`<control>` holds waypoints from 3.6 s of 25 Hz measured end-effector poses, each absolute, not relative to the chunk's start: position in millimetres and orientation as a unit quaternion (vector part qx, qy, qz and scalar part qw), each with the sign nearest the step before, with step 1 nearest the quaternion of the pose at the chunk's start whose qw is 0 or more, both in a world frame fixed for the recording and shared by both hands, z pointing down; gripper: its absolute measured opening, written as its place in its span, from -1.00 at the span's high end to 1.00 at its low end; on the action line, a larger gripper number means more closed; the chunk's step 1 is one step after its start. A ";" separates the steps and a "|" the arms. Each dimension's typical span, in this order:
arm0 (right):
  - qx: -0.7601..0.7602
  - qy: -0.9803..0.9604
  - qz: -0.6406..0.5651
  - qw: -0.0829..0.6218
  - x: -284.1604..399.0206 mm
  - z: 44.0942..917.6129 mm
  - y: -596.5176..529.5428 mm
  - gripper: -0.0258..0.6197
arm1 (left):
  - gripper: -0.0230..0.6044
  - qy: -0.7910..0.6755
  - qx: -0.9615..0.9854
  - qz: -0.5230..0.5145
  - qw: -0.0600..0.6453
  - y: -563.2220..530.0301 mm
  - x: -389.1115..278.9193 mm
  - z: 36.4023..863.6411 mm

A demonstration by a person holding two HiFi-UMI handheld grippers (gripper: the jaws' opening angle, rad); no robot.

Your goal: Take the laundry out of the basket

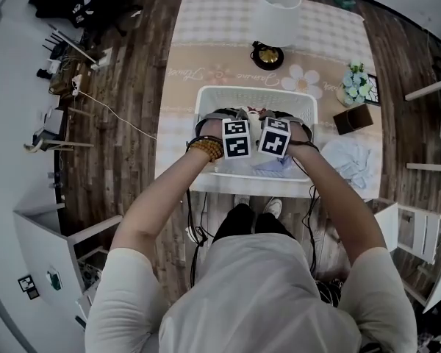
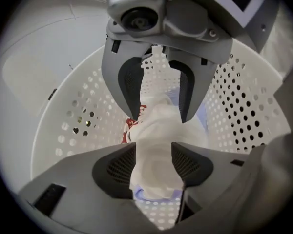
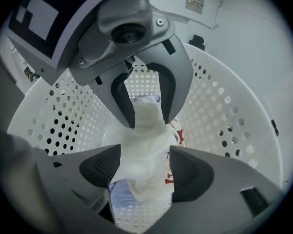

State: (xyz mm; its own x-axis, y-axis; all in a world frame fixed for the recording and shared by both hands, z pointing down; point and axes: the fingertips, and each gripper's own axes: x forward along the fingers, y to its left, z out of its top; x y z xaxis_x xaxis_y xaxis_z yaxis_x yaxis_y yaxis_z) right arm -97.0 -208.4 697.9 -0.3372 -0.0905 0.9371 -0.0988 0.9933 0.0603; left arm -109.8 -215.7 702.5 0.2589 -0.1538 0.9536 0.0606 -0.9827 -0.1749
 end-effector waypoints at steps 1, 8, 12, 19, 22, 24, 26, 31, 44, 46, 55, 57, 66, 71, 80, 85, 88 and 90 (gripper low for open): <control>0.055 -0.814 0.005 0.578 -96.5 705.8 -209.3 -0.12 | 0.11 0.026 -0.785 -0.613 0.088 -217.6 -110.7 708.8; 0.041 -0.784 0.016 0.620 -85.6 767.2 -209.4 -0.20 | 0.05 0.010 -0.763 -0.642 0.076 -223.0 -114.9 753.4; 0.054 -0.782 0.027 0.621 -83.0 790.8 -211.6 -0.21 | 0.06 0.015 -0.764 -0.642 0.070 -223.7 -115.2 770.6; 0.048 -0.788 0.043 0.612 -85.1 800.4 -210.9 -0.14 | 0.21 -0.011 -0.762 -0.645 0.063 -220.2 -113.7 782.4; 0.041 -0.793 0.052 0.605 -85.9 802.0 -207.8 -0.02 | 0.29 -0.022 -0.756 -0.650 0.070 -218.4 -113.0 786.9; 0.039 -0.796 0.060 0.602 -86.9 802.2 -205.7 0.09 | 0.38 -0.025 -0.758 -0.648 0.072 -217.6 -113.2 788.2; 0.035 -0.796 0.068 0.600 -87.9 800.5 -203.1 0.29 | 0.46 -0.028 -0.760 -0.645 0.068 -215.4 -114.3 786.7; 0.022 -0.794 0.067 0.603 -88.8 777.7 -198.9 0.51 | 0.70 -0.039 -0.756 -0.650 0.063 -208.6 -116.7 763.6; 0.057 -0.816 0.029 0.575 -87.1 655.6 -212.6 0.53 | 0.72 -0.004 -0.783 -0.621 0.029 -214.9 -115.3 646.1; 0.063 -0.815 0.018 0.575 -84.9 636.0 -212.8 0.53 | 0.72 -0.003 -0.780 -0.625 0.038 -212.8 -114.8 626.9; 0.095 -0.813 -0.029 0.574 -68.6 546.3 -218.5 0.53 | 0.72 0.019 -0.780 -0.619 0.089 -221.7 -100.7 534.2; 0.100 -0.816 -0.040 0.568 -72.6 525.7 -218.6 0.53 | 0.72 0.040 -0.783 -0.608 0.125 -232.4 -99.7 508.5; 0.116 -0.822 -0.068 0.554 -75.4 473.3 -217.8 0.53 | 0.72 0.061 -0.782 -0.605 0.134 -229.9 -105.4 457.0; 0.122 -0.820 -0.068 0.555 -66.7 468.7 -215.6 0.53 | 0.72 0.047 -0.792 -0.598 0.113 -218.3 -97.6 455.2; 0.163 -0.806 -0.051 0.567 4.3 443.3 -214.3 0.53 | 0.72 0.014 -0.807 -0.574 0.140 -216.3 -31.0 432.4; 0.205 -0.791 -0.018 0.575 71.7 441.7 -198.0 0.53 | 0.72 -0.032 -0.814 -0.556 0.166 -203.7 36.1 433.8; 0.234 -0.784 0.005 0.575 112.6 443.9 -180.9 0.53 | 0.72 -0.054 -0.818 -0.534 0.207 -195.1 84.2 430.0; 0.253 -0.779 0.024 0.574 141.3 446.0 -166.8 0.53 | 0.72 -0.087 -0.817 -0.531 0.208 -178.0 112.5 433.6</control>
